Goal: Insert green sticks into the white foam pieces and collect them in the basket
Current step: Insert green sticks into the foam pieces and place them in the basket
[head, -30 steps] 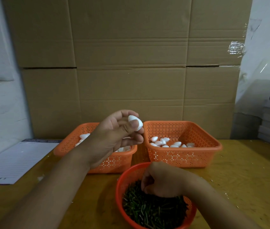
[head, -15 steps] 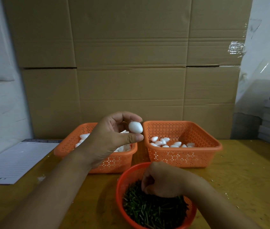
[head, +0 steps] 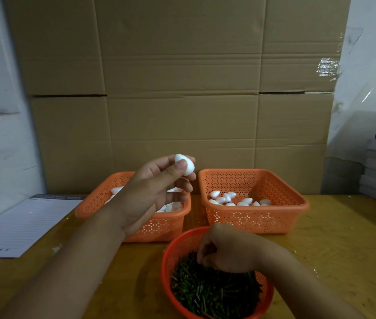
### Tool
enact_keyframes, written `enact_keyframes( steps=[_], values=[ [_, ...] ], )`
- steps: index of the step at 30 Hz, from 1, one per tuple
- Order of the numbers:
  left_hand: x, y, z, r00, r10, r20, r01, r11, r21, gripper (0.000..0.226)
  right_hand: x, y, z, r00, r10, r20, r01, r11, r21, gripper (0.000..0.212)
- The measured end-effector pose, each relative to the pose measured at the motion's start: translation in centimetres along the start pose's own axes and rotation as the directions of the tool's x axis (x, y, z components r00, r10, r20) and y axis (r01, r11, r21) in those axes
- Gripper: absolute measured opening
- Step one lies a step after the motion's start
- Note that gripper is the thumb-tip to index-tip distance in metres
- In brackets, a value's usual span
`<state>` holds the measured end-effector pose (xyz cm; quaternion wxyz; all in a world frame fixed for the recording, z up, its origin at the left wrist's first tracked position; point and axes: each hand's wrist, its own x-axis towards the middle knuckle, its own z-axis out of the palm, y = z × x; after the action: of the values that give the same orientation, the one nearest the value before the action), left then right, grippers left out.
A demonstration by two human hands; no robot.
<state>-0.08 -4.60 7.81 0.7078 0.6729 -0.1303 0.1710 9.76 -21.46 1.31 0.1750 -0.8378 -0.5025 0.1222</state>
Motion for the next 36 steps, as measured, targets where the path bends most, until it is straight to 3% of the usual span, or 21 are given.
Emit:
enact_keyframes(
  steps=[11, 15, 19, 24, 28, 36],
  values=[
    [0.1, -0.2, -0.4, 0.999, -0.033, -0.008, 0.033, 0.999, -0.009, 0.022, -0.3, 0.0, -1.0, 0.997, 0.042, -0.061, -0.042, 0.999, 0.000, 0.020],
    [0.2, -0.3, -0.5, 0.999, -0.034, -0.009, 0.034, 0.999, -0.008, 0.021, -0.4, -0.1, -1.4, 0.990, 0.070, -0.123, -0.049, 0.985, 0.168, 0.028],
    [0.2, -0.4, -0.7, 0.999, -0.027, -0.019, 0.027, 1.000, -0.013, 0.021, -0.6, -0.6, -1.5, 0.980, 0.164, -0.116, -0.076, 0.837, 0.542, 0.037],
    [0.3, -0.5, -0.8, 1.000, -0.028, -0.006, 0.028, 0.999, -0.022, 0.021, -0.9, -1.3, -2.0, 0.988, 0.074, -0.137, 0.063, 0.615, 0.786, 0.035],
    [0.3, -0.6, -0.9, 0.999, -0.036, 0.004, 0.036, 0.999, -0.032, 0.018, -1.0, -1.6, -2.3, 0.982, 0.004, -0.191, 0.165, 0.487, 0.858, 0.026],
    [0.4, -1.1, -1.2, 0.998, -0.050, -0.028, 0.049, 0.998, -0.039, 0.037, -1.3, -2.3, -2.8, 0.931, 0.056, -0.360, 0.301, 0.441, 0.846, 0.023]
  ],
)
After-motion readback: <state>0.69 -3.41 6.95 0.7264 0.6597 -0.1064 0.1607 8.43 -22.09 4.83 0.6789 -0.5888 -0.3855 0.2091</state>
